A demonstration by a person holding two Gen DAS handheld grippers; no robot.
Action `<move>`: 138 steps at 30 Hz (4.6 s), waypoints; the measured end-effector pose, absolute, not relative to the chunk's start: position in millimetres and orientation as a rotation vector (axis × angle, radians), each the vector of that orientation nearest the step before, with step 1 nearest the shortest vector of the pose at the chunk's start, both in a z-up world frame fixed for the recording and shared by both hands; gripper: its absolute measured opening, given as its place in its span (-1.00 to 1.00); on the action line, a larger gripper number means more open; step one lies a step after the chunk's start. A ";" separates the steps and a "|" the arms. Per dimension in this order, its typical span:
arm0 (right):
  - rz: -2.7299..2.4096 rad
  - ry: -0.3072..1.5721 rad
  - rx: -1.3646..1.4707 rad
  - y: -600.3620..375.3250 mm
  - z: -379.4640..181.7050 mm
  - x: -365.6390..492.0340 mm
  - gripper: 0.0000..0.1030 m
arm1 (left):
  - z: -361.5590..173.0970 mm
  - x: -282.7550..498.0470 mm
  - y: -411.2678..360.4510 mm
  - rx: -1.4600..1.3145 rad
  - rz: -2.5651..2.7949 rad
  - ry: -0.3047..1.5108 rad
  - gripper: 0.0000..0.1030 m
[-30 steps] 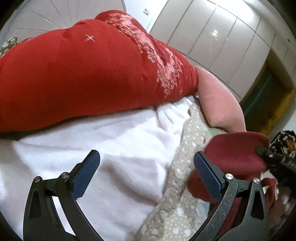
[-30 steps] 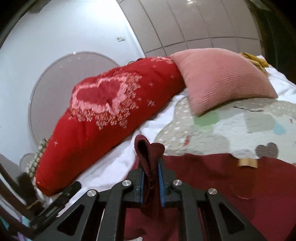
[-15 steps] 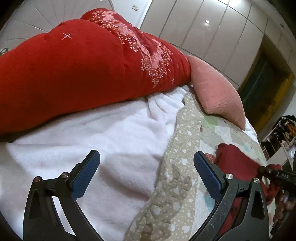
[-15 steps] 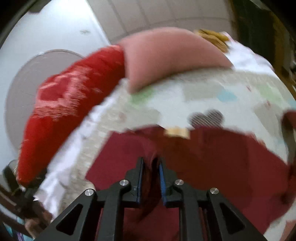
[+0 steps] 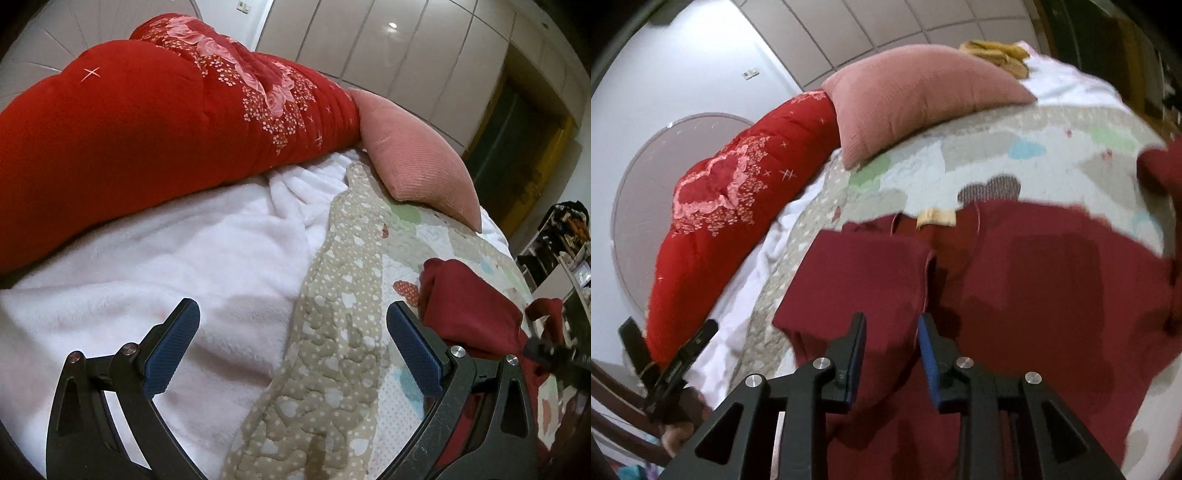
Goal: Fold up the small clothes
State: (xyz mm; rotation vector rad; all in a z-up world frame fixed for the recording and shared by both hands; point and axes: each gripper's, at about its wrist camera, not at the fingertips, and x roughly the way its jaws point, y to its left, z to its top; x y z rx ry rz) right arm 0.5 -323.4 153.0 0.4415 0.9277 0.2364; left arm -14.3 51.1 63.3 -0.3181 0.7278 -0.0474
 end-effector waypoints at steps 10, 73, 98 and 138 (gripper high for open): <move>0.318 0.963 0.628 -315.6 132.5 -7.8 -0.47 | 59.6 -15.0 44.5 -0.298 -0.056 0.741 0.98; 0.503 1.043 -0.036 -223.6 136.2 123.0 -0.86 | 51.4 -80.5 -67.9 -0.099 -0.472 0.982 0.98; 0.488 0.990 0.015 -240.0 149.4 112.7 0.37 | 39.6 -92.2 -79.8 -0.032 -0.540 0.982 0.98; 0.144 0.915 0.279 -424.2 125.0 -37.0 0.01 | 62.2 -45.8 -23.8 -0.104 -0.217 0.873 0.27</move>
